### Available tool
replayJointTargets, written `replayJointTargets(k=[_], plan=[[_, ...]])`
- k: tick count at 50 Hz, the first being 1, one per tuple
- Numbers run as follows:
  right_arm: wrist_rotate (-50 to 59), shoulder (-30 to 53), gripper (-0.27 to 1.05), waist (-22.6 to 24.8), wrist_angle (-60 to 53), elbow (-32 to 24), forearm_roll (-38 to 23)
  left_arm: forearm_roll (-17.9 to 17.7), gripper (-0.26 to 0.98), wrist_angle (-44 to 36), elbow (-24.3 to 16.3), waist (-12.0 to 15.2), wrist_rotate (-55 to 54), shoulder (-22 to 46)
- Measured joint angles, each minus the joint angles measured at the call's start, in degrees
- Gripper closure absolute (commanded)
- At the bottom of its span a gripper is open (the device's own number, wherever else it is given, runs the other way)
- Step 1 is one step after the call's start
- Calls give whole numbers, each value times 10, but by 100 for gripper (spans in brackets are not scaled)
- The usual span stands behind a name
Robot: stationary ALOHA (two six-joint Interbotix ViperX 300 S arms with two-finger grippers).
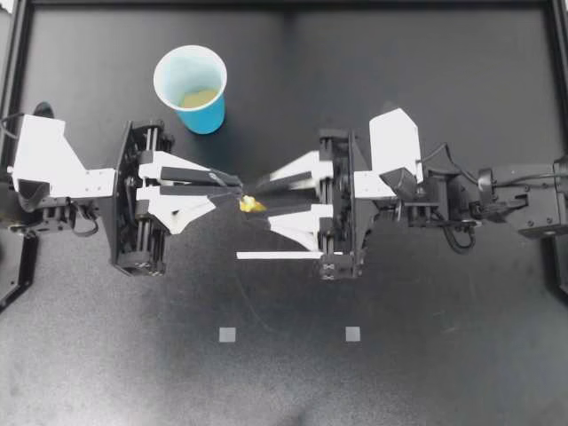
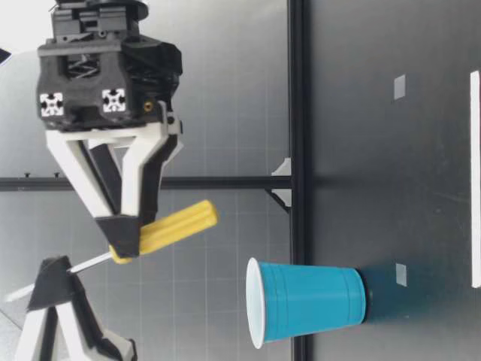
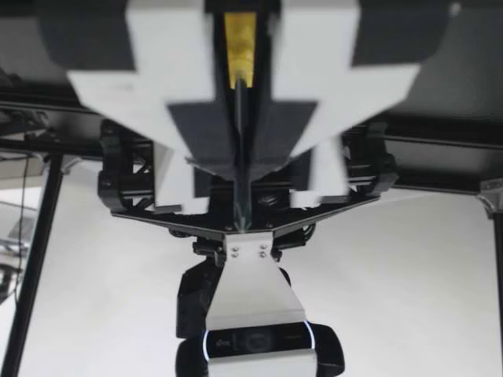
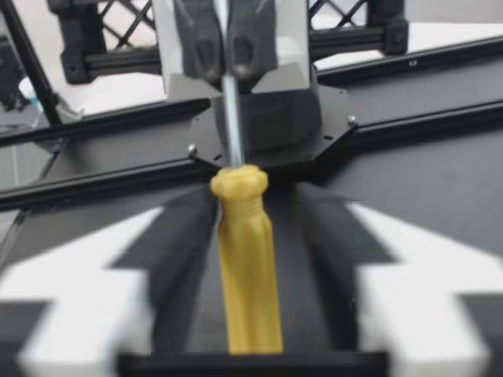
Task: Pick up the screwdriver with the right arm, hand it over to the left arm then place it into the cup.
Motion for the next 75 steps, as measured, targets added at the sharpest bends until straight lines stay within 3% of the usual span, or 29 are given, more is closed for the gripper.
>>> replayJointTargets(k=[9,16,23,32,46,55,63,75], plan=[[-2,-10,5,-3,-3,5,6,-9,67,0,12,0,26,-1],[-3,-42,5,-9,-9,28,7,-47,67,1,33,14,63,-7],[-3,-86,5,-11,-24,62,8,-105,67,1,57,54,122,-25],[-3,-123,5,-11,-39,90,9,-153,67,1,75,120,184,-54],[-3,-130,5,-11,-40,99,8,-165,67,1,78,207,219,-48],[-3,-130,5,-11,-40,99,9,-171,65,1,75,220,218,-17],[-2,-130,5,-11,-40,99,9,-182,52,1,61,224,219,20],[-1,-130,5,-11,-40,99,8,-184,16,2,46,224,213,47]])
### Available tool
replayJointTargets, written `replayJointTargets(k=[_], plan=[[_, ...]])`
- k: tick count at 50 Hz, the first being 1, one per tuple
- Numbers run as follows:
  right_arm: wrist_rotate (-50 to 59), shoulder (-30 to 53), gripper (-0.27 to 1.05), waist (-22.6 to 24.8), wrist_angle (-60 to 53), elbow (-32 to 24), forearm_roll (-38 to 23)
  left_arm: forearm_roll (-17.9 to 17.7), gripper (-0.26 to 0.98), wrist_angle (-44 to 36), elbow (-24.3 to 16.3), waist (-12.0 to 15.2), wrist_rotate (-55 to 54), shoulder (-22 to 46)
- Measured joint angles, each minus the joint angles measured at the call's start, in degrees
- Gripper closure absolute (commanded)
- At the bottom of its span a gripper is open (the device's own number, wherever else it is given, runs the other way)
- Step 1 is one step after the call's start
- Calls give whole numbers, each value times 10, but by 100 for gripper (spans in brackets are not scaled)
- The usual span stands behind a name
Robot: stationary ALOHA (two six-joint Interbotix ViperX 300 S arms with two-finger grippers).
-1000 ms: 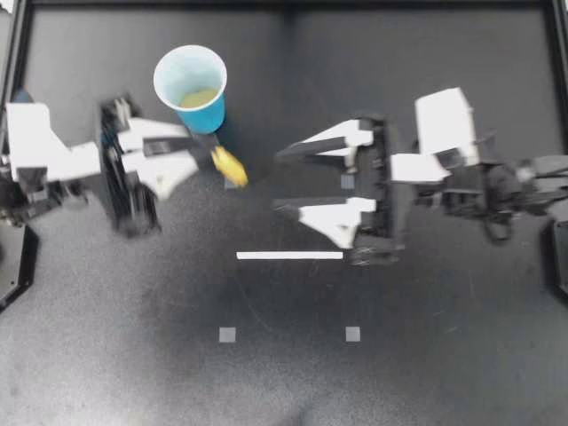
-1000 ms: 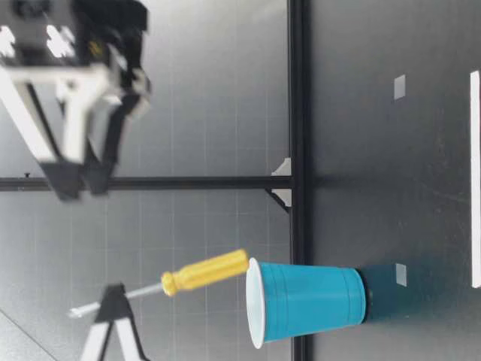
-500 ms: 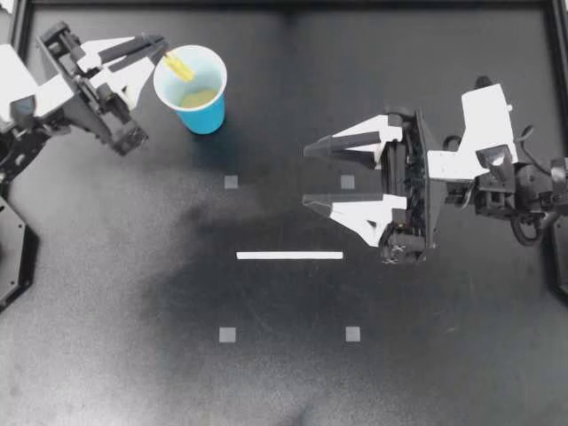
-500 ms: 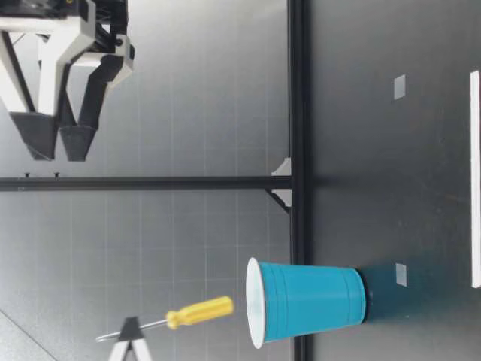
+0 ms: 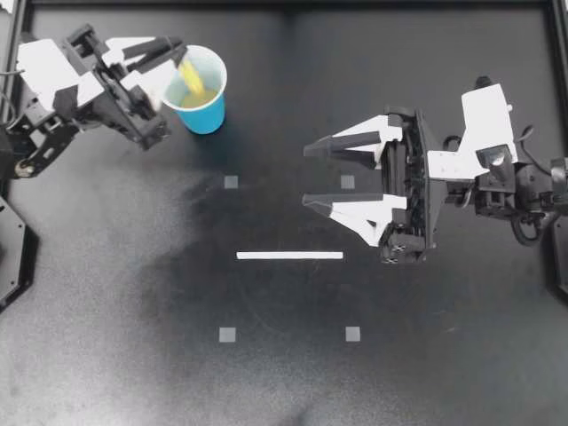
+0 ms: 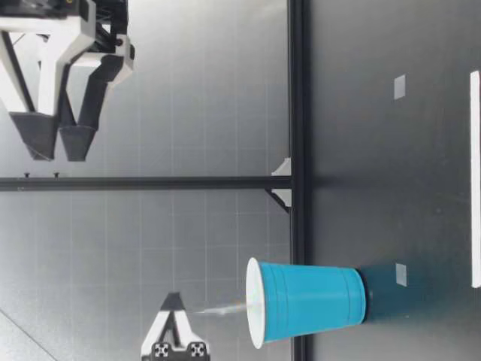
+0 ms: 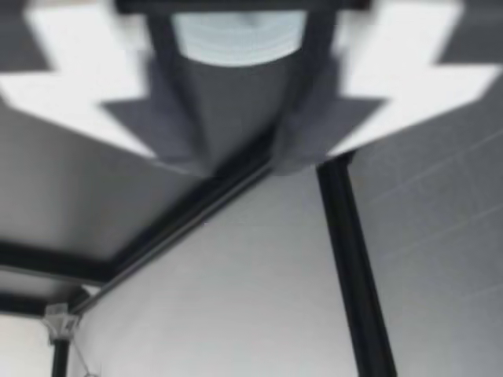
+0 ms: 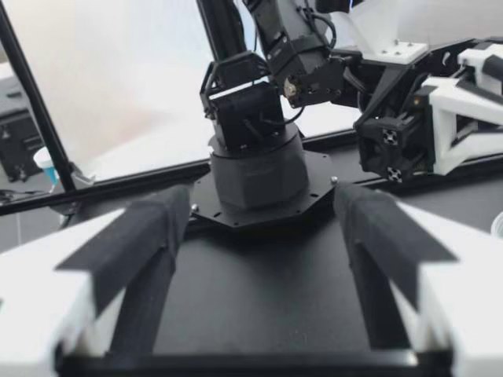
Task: Pick up the screwdriver with the right arm, hand it over to the left arm then place it into the cup.
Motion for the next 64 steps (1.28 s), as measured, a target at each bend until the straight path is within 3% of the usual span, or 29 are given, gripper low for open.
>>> replayJointTargets(k=[20,29,41,49,64], plan=[[0,0,5,0,0,2,1,15,15,46,0,-9,-31,-43],[-2,0,5,0,1,6,0,44,15,61,3,-55,-62,-82],[-6,2,6,0,3,5,1,62,15,76,6,-159,-72,-105],[-17,4,5,0,4,6,1,63,15,87,3,-211,-75,-105],[-25,7,6,0,6,6,0,64,15,88,-11,-238,-74,-106]])
